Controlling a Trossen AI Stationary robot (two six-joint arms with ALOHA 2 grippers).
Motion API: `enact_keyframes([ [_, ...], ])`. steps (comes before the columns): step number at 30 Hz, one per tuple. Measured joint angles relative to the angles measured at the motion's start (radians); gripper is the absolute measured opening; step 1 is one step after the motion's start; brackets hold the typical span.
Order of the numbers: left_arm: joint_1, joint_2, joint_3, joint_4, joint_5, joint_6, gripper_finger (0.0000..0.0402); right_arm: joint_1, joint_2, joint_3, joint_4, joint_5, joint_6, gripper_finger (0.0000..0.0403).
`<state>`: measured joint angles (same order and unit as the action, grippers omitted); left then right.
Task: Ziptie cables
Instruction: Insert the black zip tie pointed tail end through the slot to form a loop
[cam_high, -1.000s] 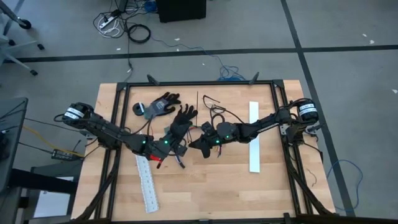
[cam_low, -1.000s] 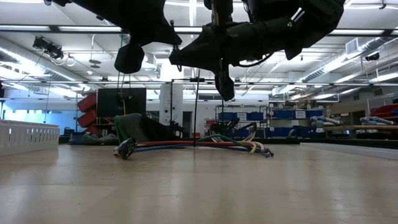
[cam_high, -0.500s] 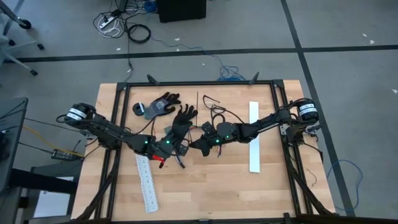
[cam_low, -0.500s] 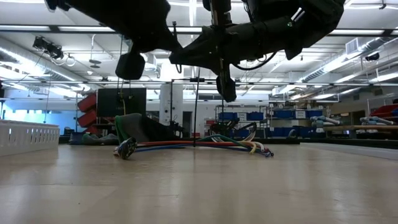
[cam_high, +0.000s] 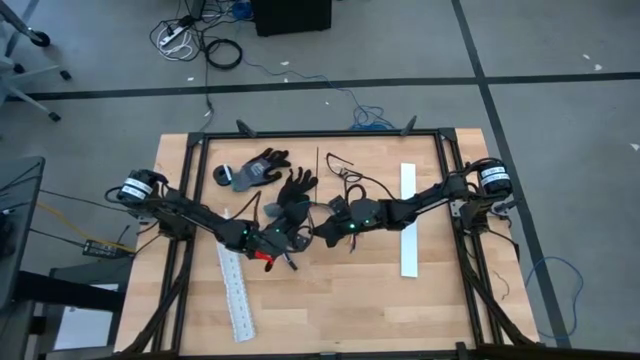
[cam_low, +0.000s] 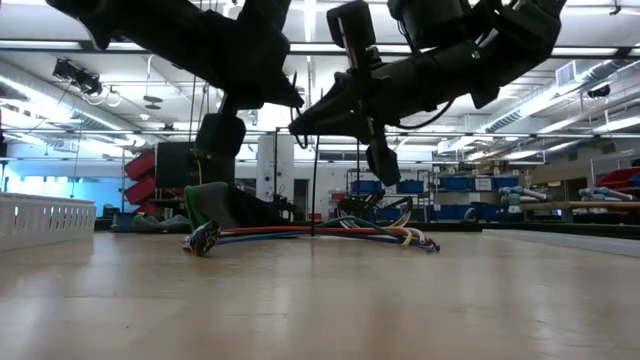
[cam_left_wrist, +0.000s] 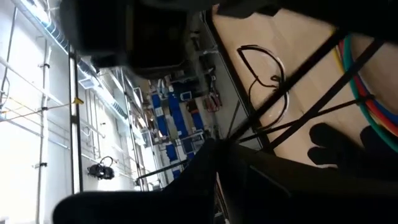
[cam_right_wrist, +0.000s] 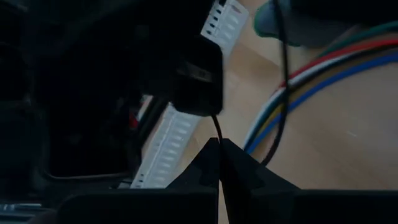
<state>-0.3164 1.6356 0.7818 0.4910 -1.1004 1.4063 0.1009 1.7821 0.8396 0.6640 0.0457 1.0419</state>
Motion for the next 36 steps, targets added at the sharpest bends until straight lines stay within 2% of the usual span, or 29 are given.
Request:
enact_keyframes([
  [8,0.000,0.000,0.000,0.007,-0.002,-0.006,0.0000,0.000,0.000,-0.023,0.073,0.000,-0.050,0.0000],
  [14,0.003,-0.001,0.001,0.022,-0.010,-0.066,0.0000,0.025,0.000,-0.023,0.107,0.004,-0.248,0.0000],
  [19,-0.019,-0.068,0.007,0.034,-0.040,-0.134,0.0000,0.049,0.000,-0.023,0.161,0.015,-0.431,0.0000],
  [25,-0.028,-0.181,0.007,-0.004,-0.099,-0.305,0.0000,0.058,0.000,-0.022,0.244,0.021,-0.744,0.0000],
  [31,-0.056,-0.250,0.007,-0.154,-0.193,-0.569,0.0000,0.073,-0.001,-0.022,0.388,-0.006,-1.065,0.0007],
  [36,-0.096,-0.271,0.007,-0.252,-0.235,-0.792,0.0000,0.075,-0.004,-0.022,0.429,-0.052,-1.196,0.0021],
])
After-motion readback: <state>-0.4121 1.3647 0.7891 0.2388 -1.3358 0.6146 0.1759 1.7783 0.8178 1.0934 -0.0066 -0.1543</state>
